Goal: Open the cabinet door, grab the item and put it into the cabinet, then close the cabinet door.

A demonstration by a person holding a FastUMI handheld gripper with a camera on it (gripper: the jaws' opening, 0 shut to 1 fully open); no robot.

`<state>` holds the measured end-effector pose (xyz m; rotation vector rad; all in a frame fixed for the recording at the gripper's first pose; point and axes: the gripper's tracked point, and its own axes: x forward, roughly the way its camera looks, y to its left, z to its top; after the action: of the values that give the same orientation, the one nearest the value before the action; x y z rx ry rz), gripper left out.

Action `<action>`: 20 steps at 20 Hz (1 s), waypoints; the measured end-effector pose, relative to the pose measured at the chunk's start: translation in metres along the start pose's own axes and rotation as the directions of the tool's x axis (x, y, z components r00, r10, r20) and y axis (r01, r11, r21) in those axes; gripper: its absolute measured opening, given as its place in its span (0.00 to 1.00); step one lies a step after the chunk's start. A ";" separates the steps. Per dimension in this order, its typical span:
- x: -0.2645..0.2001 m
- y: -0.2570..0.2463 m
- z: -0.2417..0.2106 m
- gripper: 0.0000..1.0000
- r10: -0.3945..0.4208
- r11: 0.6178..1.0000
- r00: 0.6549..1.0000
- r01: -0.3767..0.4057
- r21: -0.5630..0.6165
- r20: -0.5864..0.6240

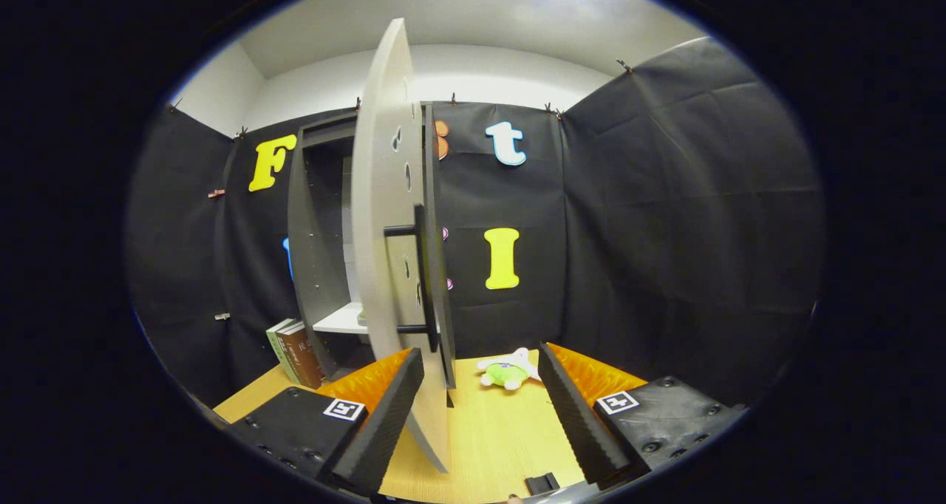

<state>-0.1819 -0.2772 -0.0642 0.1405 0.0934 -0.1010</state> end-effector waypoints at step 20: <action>0.047 0.160 -0.055 0.98 0.325 0.946 0.942 -0.322 0.045 -0.090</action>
<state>-0.1226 -0.1160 -0.1011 0.1887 0.1637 0.2336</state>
